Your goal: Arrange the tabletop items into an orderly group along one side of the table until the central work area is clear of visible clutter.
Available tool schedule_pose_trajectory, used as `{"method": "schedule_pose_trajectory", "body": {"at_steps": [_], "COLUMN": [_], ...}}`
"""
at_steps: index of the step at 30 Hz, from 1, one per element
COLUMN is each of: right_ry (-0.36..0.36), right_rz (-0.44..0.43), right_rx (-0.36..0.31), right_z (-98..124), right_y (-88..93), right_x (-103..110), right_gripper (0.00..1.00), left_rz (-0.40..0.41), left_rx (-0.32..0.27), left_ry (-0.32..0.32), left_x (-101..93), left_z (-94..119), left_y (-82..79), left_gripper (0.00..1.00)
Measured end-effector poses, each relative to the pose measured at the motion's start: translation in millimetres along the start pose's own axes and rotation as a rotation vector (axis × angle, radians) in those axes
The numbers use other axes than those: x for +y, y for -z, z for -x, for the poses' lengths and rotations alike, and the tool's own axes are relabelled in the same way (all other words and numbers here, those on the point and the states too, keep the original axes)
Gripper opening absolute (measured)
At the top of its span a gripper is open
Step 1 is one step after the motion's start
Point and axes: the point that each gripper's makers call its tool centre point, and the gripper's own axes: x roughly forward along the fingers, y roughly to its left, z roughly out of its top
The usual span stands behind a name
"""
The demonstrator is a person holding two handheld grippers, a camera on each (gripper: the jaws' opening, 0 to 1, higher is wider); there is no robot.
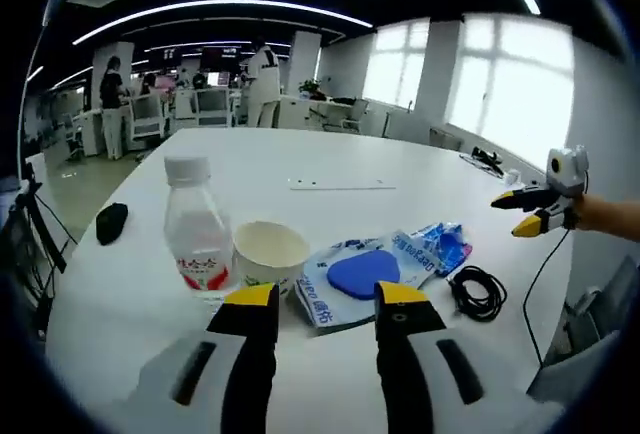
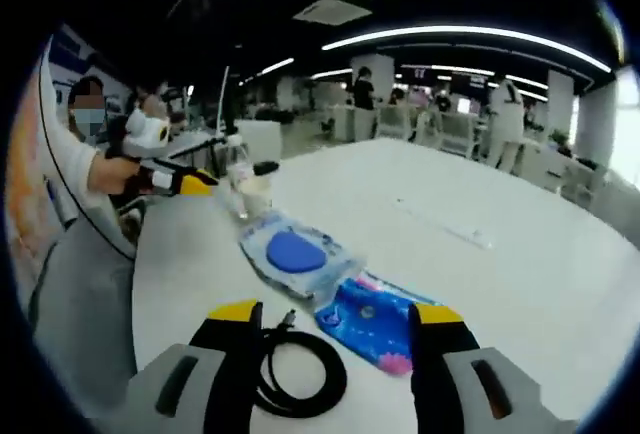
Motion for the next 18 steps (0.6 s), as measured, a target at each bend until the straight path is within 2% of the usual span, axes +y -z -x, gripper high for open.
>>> {"method": "schedule_pose_trajectory", "body": {"at_steps": [2, 5, 9, 13, 16, 18], "right_ry": [0.049, 0.118, 0.194, 0.227, 0.247, 0.249], "right_rz": [-0.034, -0.205, -0.319, -0.384, -0.389, -0.398], "right_rx": [-0.046, -0.069, -0.119, -0.124, -0.102, -0.077], "right_z": [11, 32, 56, 72, 84, 89], "right_y": [-0.3, 11.1, 20.1, 27.0, 34.5, 40.4], "right_x": [3, 12, 27, 46, 59, 72], "right_gripper": [0.78, 0.89, 0.94, 0.94, 0.95, 0.97], "left_rz": [0.005, 0.001, -0.014, 0.016, 0.02, 0.029], "left_rx": [-0.014, -0.029, -0.032, 0.003, 0.003, 0.032], "left_ry": [-0.006, -0.007, 0.003, 0.018, 0.022, 0.015], "left_x": [8.4, 15.2, 21.4, 33.2, 27.7, 28.9], "left_z": [16, 39, 67, 84, 94, 100], "left_y": [-2.2, -4.0, 1.6, 15.2, 21.3, 30.8], "left_gripper": [0.45, 0.55, 0.7, 0.78, 0.85, 0.88]}}
